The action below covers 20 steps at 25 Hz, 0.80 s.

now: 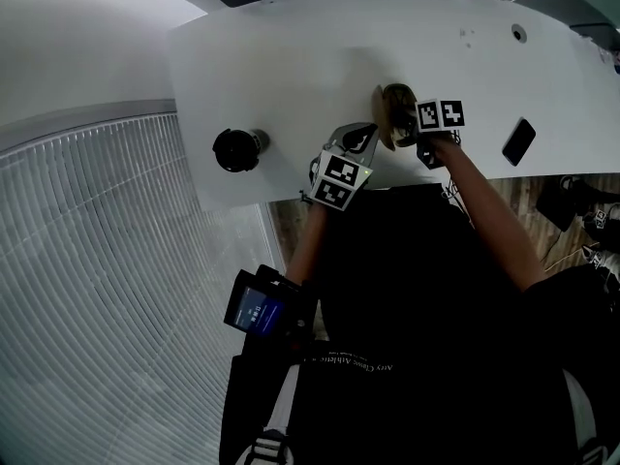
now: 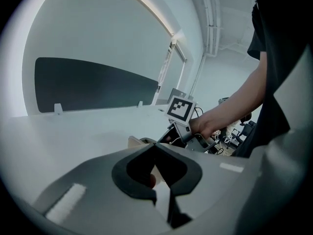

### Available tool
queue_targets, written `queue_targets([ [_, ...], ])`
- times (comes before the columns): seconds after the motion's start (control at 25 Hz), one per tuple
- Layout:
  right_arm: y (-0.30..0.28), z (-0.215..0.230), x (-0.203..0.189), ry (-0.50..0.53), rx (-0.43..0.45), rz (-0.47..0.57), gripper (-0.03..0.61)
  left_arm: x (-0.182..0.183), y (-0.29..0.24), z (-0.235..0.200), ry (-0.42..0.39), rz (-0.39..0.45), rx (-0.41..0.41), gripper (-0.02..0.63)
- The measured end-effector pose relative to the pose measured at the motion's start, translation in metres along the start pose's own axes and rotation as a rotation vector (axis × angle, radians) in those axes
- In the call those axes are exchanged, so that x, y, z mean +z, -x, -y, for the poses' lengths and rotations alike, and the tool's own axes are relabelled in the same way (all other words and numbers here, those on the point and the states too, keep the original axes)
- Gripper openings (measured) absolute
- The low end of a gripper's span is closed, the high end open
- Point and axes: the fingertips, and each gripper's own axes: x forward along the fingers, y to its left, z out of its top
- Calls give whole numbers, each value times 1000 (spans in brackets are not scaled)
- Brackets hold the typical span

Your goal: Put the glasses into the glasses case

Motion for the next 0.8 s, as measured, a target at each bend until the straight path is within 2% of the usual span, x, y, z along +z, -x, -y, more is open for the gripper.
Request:
queue_targets([
  [0.08,6,-5,2,25,23,27,30,-9,-2,-3,28,-7,-13,17],
  [0.2,21,-17,3,61,75,64,97,-26,-5,-8,74,-38,-19,41],
  [0.28,36,-20,4,92,87,98,100,-35,-8,-10,91,-63,-20,46],
  [0.44,61,-15,3,187,26,157,100,-51,-13,-11,124,-115,-44,80],
  [0.6,65,-7,-11,309,-56,119,100,-63,-17,-15,175,-149,-62,97],
  [0.76,53,-1,-22,307,-99,69,98,-78,-23,-14,240,-179,-94,117],
  [0.8,49,2,-24,302,-111,63,73,-81,-23,-13,256,-185,-103,117],
])
